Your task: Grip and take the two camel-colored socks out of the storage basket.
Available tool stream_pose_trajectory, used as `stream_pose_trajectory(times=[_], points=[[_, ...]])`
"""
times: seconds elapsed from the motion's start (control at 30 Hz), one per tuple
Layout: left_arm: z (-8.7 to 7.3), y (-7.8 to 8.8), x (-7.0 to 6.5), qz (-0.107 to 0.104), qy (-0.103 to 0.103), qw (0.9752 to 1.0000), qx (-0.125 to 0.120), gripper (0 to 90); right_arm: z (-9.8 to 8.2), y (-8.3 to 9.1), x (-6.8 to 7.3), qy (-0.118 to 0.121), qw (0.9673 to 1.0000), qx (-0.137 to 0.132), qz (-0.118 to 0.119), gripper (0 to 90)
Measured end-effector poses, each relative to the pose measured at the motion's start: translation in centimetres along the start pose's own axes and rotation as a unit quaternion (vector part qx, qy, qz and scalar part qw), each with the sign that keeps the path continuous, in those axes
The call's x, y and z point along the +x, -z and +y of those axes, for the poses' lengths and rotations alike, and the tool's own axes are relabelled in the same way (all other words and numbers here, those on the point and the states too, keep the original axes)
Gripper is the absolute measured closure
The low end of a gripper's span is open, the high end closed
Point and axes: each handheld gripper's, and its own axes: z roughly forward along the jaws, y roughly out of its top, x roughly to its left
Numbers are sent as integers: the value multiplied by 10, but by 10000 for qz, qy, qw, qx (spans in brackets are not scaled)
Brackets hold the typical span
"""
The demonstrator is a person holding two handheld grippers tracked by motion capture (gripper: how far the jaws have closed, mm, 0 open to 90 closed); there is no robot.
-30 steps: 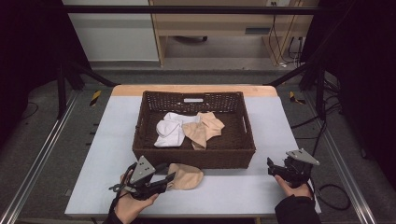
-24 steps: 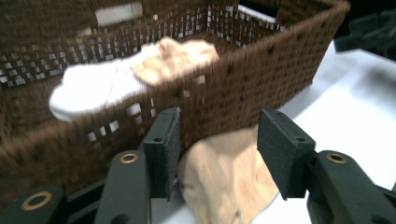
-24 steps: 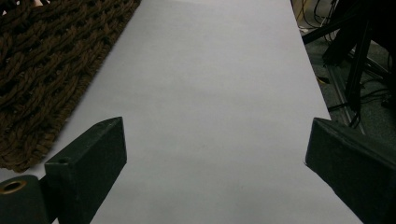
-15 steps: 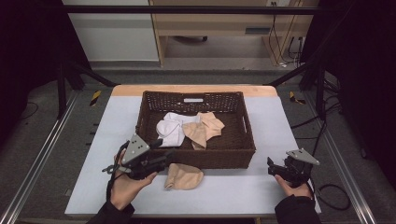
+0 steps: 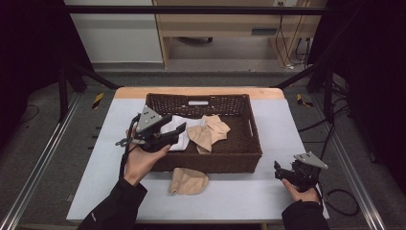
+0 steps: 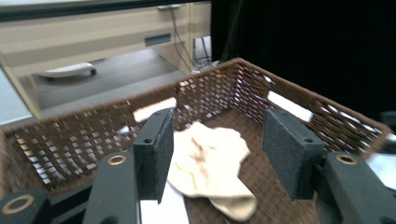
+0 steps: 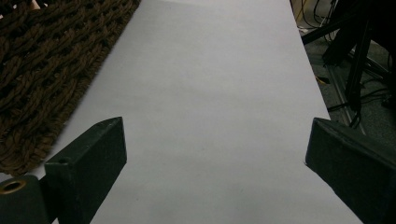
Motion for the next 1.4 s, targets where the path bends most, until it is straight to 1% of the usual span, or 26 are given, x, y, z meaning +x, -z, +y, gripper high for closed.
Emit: stream_pose_trajectory(times=[0.07, 0.1, 0.13, 0.17, 0.2, 0.33, 0.37, 0.4, 0.43, 0.47, 0.57, 0.6, 0.67, 0.77, 0.9, 1.03, 1.07, 1.1, 1.17, 1.2, 1.23, 1.27, 1.3, 1.33, 1.37, 1.4], points=[[4, -10, 1, 21, 56, 10000, 34, 429, 0, 0, 0, -4, 10000, -5, 5, 55], [5, -14, 1, 44, 49, 10000, 66, 427, 0, 0, 0, -3, 10000, -3, 8, 55], [7, -24, 2, 106, 19, 9999, 118, 425, 0, 0, 0, 0, 10000, -7, 3, 55], [7, -24, 2, 106, 19, 9999, 118, 422, 0, 0, 0, 0, 10000, -7, 3, 55], [9, -30, 2, 155, 4, 9998, 123, 420, 0, -1, 0, -2, 10000, -11, 8, 55], [13, -49, 5, 198, 115, 9996, 145, 414, 0, 0, 0, -36, 10000, -4, 15, 55], [14, -55, 5, 224, 88, 9996, 153, 410, 0, -1, 0, -34, 10000, -11, 23, 55], [15, -64, 6, 256, -34, 9996, 147, 402, 0, 0, 0, -34, 10000, -13, 34, 55], [15, -64, 6, 256, -34, 9996, 147, 399, 0, 0, -1, -36, 10000, -23, 35, 54], [15, -70, 7, 272, -68, 9995, 162, 399, 0, 0, -1, -36, 10000, -23, 35, 54], [11, -87, 9, 302, -7, 9992, 259, 395, 1, 0, -1, -59, 10000, -24, 34, 53], [8, -94, 10, 321, -12, 9989, 351, 393, 1, -1, -1, -66, 10000, -17, 40, 54], [3, -104, 10, 348, -49, 9985, 426, 388, 0, -2, 0, -77, 10000, 10, 62, 54], [-6, -119, 10, 416, -91, 9970, 640, 387, 0, -2, 1, -75, 9999, 6, 83, 54], [-19, -136, 8, 333, -90, 9961, 814, 391, 0, -2, 1, -63, 9999, 17, 77, 54], [-31, -147, 6, 232, -50, 9938, 1086, 405, 0, -3, 1, -26, 10000, 25, 64, 55], [-36, -151, 4, 179, -54, 9927, 1194, 416, 0, -2, 1, -19, 10000, 17, 62, 55], [-36, -151, 4, 179, -54, 9927, 1194, 421, 0, -2, 1, -19, 10000, 17, 62, 55], [-40, -154, 3, 163, -152, 9900, 1392, 423, 0, -3, 0, -15, 10000, 19, 60, 54], [-41, -155, 2, 155, -164, 9891, 1454, 427, 0, -3, 0, -16, 10000, 17, 59, 55], [-41, -155, 1, 143, -157, 9890, 1463, 427, 0, -3, 1, -28, 10000, 26, 59, 54], [-42, -156, 1, 116, -190, 9883, 1511, 428, 0, -3, 1, -20, 10000, 30, 54, 55], [-44, -157, 0, 101, -221, 9869, 1597, 428, 0, -3, 1, -20, 10000, 30, 54, 55], [-47, -159, -2, 44, -271, 9837, 1775, 437, 0, -3, 1, -46, 10000, 40, 52, 54], [-47, -159, -2, 44, -271, 9837, 1775, 444, 0, -3, 1, -46, 10000, 40, 52, 54], [-50, -161, -3, 33, -302, 9820, 1864, 444, 0, -3, 1, -41, 10000, 42, 51, 55]])
